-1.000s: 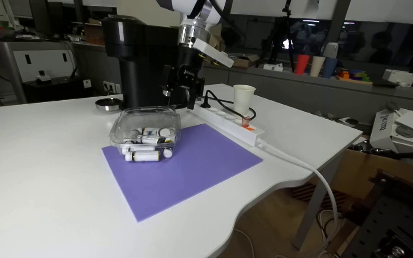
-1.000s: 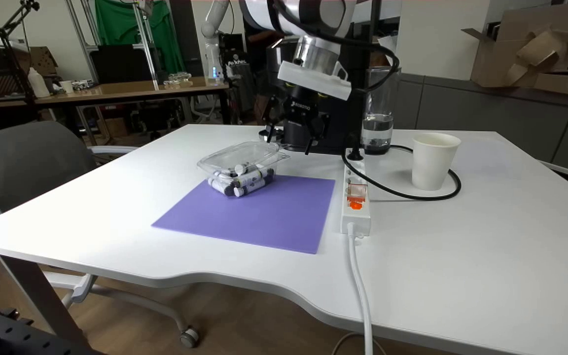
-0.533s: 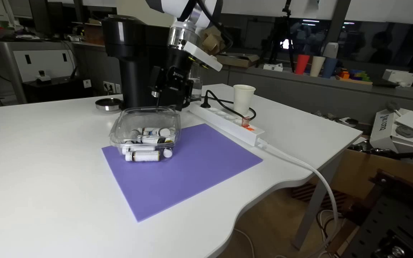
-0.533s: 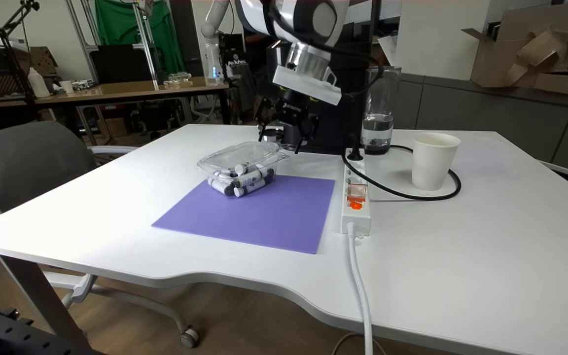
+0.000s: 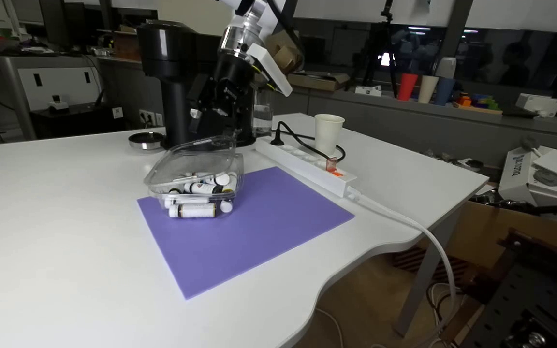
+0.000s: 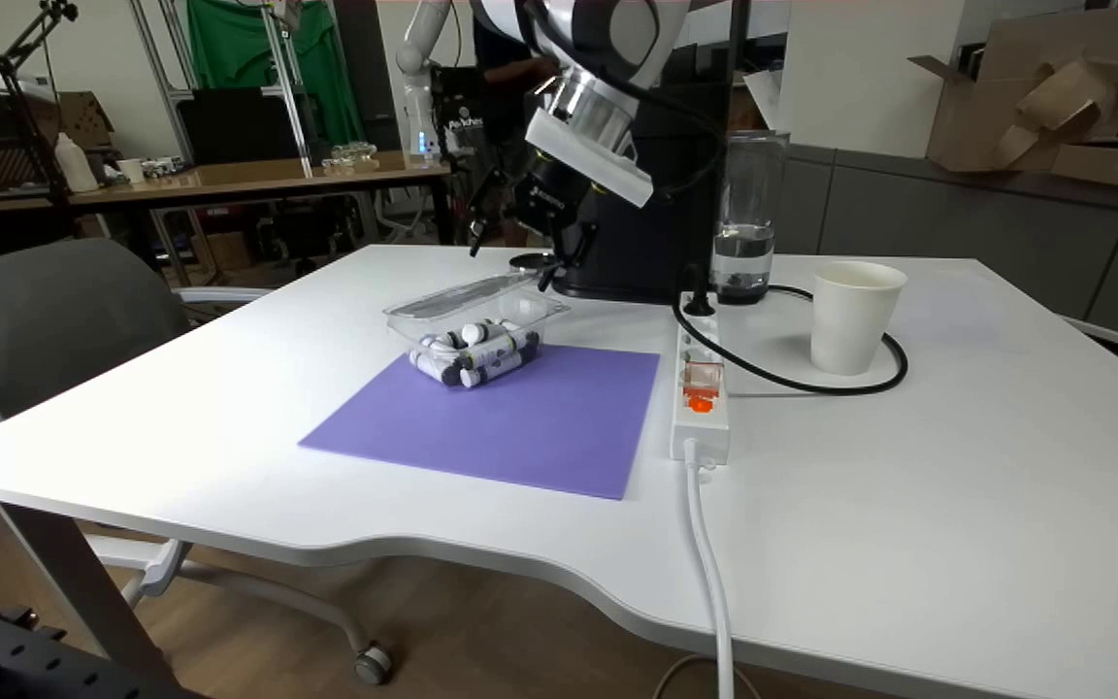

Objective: Uncover the container

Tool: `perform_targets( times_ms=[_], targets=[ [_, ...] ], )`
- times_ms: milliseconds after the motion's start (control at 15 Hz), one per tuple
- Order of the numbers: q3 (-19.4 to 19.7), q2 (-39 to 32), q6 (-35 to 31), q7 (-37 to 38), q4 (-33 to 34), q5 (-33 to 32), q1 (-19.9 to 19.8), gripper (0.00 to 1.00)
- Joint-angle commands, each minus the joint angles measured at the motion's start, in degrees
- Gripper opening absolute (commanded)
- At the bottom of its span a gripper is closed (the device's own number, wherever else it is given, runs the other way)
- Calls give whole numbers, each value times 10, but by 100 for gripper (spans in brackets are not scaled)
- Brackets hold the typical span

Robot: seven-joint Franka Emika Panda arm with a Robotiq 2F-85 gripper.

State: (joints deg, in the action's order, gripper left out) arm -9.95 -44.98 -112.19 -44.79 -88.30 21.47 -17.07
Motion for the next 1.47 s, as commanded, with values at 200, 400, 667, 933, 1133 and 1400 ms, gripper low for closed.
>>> perform_targets(
  times_ms=[200,400,667,933,1133,1400],
  targets=[
    [3,62,64,-64,-28,11,10,100],
    [8,86,64,-81,-37,-5,33,100],
    [13,112,54,-88,-46,-48,74,100],
    [12,132,42,-99,-51,-99,111,100],
    [15,147,21,-95,-59,-144,138,100],
    [28,163,-47,-69,-81,-205,168,100]
  ],
)
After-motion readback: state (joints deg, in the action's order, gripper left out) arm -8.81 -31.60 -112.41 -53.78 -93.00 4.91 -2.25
